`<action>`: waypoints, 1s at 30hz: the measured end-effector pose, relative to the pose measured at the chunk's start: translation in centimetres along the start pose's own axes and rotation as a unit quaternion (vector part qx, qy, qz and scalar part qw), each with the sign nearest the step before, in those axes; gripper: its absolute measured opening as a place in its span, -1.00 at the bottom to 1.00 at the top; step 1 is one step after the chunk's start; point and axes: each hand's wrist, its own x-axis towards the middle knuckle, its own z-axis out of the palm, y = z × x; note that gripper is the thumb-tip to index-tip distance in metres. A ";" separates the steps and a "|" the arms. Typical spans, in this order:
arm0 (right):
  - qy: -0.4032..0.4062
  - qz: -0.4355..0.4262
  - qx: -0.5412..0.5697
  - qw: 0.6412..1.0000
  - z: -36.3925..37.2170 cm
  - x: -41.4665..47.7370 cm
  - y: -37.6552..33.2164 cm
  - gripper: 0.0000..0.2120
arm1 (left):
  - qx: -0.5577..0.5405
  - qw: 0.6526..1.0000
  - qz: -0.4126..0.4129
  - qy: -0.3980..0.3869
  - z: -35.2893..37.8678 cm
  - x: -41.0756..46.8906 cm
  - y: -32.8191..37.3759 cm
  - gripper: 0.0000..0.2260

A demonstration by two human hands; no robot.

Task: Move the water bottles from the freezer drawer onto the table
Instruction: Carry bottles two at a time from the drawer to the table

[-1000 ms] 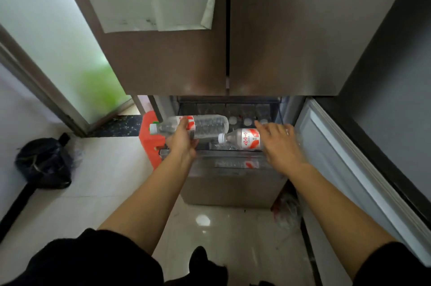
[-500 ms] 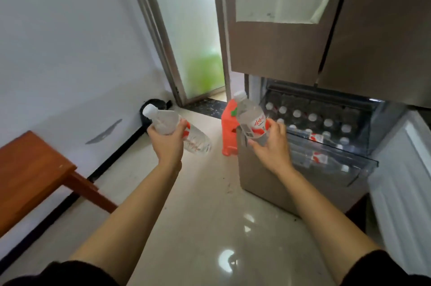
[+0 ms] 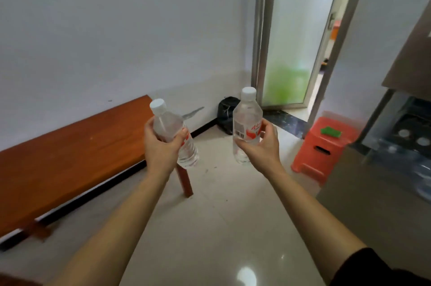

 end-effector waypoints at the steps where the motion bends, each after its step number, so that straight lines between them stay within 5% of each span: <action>1: -0.018 -0.005 0.006 1.000 3.3 -0.4 -1.4 -0.29 | 0.005 1.000 0.001 0.014 -3.1 1.2 -0.5 -0.36; 11: -0.162 -0.059 0.042 0.984 30.1 0.4 -9.5 -0.45 | 0.040 0.987 -0.022 0.153 -22.2 13.7 -6.5 -0.34; 30: -0.350 -0.079 0.045 0.932 71.2 17.2 -14.7 -0.36 | 0.127 0.951 -0.085 0.268 -39.0 44.6 -20.3 -0.42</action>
